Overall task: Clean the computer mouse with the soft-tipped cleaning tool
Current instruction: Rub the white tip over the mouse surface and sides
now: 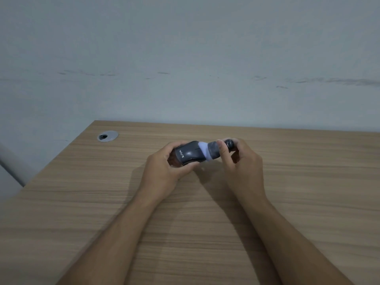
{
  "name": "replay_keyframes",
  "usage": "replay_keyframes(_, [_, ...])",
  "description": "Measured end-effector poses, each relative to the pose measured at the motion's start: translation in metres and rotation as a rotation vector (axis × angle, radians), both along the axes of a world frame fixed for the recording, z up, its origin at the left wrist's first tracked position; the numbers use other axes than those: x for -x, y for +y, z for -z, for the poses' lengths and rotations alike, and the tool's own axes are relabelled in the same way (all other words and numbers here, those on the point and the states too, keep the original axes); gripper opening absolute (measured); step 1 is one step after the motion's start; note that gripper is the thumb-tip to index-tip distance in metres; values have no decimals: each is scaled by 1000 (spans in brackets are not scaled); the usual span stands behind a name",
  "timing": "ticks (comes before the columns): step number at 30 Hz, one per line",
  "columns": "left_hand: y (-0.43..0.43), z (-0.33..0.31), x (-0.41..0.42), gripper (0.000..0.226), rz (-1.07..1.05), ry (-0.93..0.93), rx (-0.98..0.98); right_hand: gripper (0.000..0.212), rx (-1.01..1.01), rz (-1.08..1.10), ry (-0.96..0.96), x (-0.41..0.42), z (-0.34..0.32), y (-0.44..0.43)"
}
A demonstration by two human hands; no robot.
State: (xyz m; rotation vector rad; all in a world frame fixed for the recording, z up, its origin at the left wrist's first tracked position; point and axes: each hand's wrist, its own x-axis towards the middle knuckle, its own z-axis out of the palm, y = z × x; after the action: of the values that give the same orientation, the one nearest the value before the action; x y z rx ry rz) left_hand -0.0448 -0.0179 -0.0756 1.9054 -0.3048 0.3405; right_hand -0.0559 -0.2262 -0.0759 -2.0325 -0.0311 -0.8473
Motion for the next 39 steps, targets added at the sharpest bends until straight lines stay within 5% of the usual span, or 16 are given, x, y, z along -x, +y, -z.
replay_keyframes(5, [-2,1,0,48,-56,25,-54,18,-70,-15,-33,5,-6,-1])
replay_keyframes(11, [-5,1,-1,49,-96,36,-161,14,179,-200,-106,17,-9,15])
replay_keyframes(39, [6,-3,-4,41,-145,168,-6,19,221,-218,-174,9,-6,-3])
